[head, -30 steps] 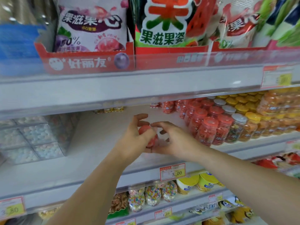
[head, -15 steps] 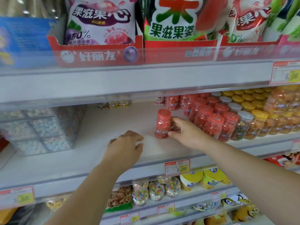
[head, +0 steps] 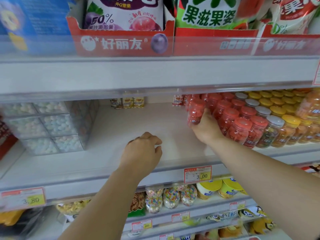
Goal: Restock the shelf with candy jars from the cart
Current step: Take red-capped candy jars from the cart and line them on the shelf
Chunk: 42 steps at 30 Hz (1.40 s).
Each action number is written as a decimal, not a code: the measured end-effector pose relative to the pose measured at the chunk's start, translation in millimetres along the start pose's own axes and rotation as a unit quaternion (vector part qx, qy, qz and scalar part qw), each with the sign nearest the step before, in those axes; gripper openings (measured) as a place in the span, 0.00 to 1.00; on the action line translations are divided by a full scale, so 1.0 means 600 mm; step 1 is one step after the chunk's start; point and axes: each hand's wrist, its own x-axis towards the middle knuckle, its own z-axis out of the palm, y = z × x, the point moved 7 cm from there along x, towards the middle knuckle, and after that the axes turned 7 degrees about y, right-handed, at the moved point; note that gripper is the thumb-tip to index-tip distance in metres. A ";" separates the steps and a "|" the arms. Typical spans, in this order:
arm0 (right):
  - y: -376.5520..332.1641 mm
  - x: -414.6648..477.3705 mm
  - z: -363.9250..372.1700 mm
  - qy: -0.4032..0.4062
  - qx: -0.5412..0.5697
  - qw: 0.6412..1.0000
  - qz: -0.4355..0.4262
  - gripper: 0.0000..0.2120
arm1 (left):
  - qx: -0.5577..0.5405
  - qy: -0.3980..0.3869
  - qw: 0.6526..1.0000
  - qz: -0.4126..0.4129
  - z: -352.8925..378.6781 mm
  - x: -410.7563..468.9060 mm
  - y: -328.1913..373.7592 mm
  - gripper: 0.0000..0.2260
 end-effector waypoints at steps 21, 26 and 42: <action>0.002 -0.013 0.049 -0.115 -0.216 0.969 -0.023 0.40 | -0.002 0.010 1.000 0.011 0.004 0.003 -0.004 0.16; 0.004 0.002 0.053 -0.110 -0.216 0.970 -0.019 0.39 | 0.007 0.013 1.000 0.014 0.004 0.002 -0.004 0.16; 0.005 -0.273 -0.127 -0.118 0.011 0.955 -0.273 0.10 | -0.030 0.190 0.967 0.168 -0.030 -0.109 0.116 0.11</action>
